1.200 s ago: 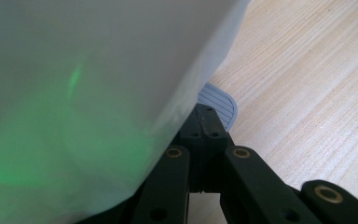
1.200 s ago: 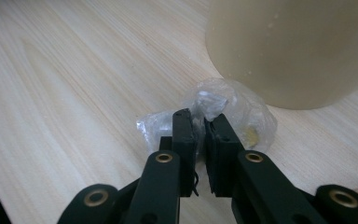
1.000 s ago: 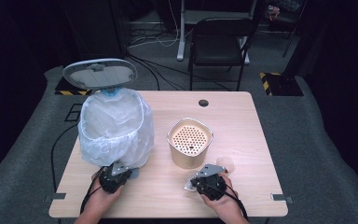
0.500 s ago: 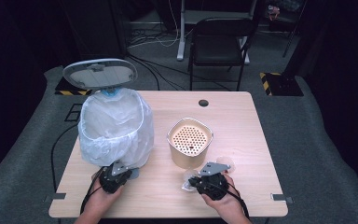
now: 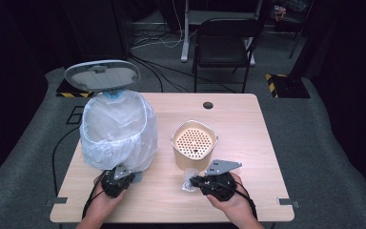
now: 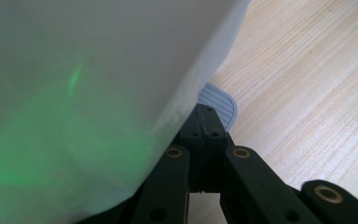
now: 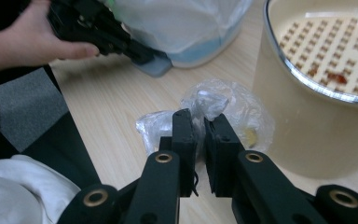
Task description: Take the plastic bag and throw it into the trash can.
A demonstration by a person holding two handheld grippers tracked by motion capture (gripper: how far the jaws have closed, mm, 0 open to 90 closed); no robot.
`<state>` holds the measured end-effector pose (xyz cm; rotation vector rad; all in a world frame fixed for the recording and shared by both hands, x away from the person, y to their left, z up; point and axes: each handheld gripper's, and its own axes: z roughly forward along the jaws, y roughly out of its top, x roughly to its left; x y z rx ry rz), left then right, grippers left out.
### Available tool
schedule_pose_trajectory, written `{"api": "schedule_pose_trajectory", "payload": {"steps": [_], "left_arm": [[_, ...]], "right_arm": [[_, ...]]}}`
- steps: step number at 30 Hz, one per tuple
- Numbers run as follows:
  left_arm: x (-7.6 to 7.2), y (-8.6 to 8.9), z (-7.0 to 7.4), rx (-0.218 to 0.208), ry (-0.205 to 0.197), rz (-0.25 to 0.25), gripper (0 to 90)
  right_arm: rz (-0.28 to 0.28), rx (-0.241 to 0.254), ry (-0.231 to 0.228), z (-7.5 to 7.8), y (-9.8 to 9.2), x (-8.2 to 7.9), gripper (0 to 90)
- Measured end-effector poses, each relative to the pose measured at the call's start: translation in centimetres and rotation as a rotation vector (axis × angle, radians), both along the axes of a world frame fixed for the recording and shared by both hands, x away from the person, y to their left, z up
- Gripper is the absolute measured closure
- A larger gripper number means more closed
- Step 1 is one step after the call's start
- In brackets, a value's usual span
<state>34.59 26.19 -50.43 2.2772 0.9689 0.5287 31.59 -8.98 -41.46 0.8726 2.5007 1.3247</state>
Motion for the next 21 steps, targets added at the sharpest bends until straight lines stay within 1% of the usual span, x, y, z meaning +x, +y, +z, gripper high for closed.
{"api": "schedule_pose_trajectory", "payload": {"steps": [2,4,5,6,8,10,15,16,17,21], "left_arm": [[0.0,0.0,0.1,0.002,0.006,-0.005,90.0],[0.0,0.0,0.0,0.001,0.001,0.0,90.0],[0.0,0.0,0.0,0.001,0.006,-0.004,90.0],[0.0,0.0,0.0,0.0,0.0,0.0,90.0],[0.0,0.0,0.0,0.002,0.006,-0.004,90.0],[0.0,0.0,0.0,0.002,0.001,-0.001,90.0],[0.0,0.0,0.0,0.0,0.0,-0.001,90.0],[0.0,0.0,0.1,0.003,0.008,-0.006,90.0],[0.0,0.0,0.0,-0.001,0.003,-0.003,90.0],[0.0,0.0,0.1,0.003,0.007,-0.005,90.0]], "right_arm": [[0.01,0.013,-0.012,0.9,0.0,0.0,83.4],[0.019,0.032,-0.025,2.0,0.0,0.1,83.4],[0.02,0.035,-0.026,2.4,0.0,0.1,83.4],[0.026,0.041,-0.028,2.7,0.1,0.1,83.3],[0.039,0.051,-0.039,3.6,0.1,0.3,83.4],[0.049,0.054,-0.04,4.3,0.2,0.5,83.4],[0.075,0.047,-0.052,5.9,0.6,1.2,83.3],[0.078,0.046,-0.048,6.2,0.7,1.4,83.3],[0.086,0.046,-0.044,6.5,0.8,1.6,83.2],[0.102,0.036,-0.047,7.8,1.3,2.2,83.2]]}}
